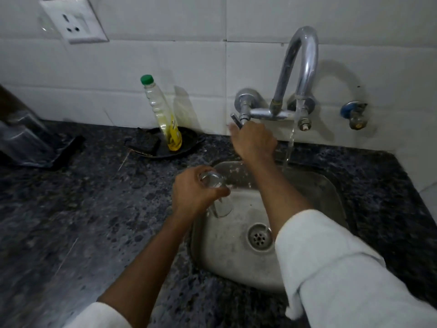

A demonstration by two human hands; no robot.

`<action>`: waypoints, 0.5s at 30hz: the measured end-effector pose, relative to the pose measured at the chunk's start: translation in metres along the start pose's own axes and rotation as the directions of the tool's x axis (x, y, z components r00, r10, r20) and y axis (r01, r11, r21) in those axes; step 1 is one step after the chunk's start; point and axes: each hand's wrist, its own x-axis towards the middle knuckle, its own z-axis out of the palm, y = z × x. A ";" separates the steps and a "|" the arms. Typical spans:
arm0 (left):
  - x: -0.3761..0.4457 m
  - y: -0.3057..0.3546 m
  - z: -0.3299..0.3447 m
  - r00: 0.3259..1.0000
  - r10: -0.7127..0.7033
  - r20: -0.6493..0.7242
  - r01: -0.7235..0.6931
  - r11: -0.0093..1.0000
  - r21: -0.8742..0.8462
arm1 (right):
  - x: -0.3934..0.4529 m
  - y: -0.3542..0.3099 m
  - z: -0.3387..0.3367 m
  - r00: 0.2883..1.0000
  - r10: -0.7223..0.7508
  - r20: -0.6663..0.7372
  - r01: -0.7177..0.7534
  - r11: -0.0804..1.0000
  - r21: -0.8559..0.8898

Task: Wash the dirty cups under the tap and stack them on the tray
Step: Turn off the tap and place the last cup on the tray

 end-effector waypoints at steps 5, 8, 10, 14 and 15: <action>0.001 -0.005 -0.011 0.999 0.033 -0.027 -0.033 0.999 0.008 | 0.012 -0.003 0.020 0.978 0.190 0.091 -0.209 0.931 0.300; 0.004 -0.007 -0.015 0.999 0.038 -0.031 -0.038 0.999 0.017 | 0.015 0.003 0.023 0.930 0.238 0.281 -0.355 0.783 0.511; 0.008 -0.007 -0.017 0.999 0.044 -0.030 -0.044 0.999 0.012 | 0.001 0.012 0.023 0.936 0.135 0.325 -0.298 0.796 0.527; 0.016 0.001 -0.025 0.995 0.089 -0.052 -0.089 0.996 0.002 | -0.061 0.037 0.023 0.787 -0.284 0.547 -0.149 0.773 0.616; 0.016 0.003 -0.026 0.993 0.105 -0.045 -0.105 0.994 -0.001 | -0.075 0.040 0.025 0.738 -0.380 0.557 -0.144 0.719 0.680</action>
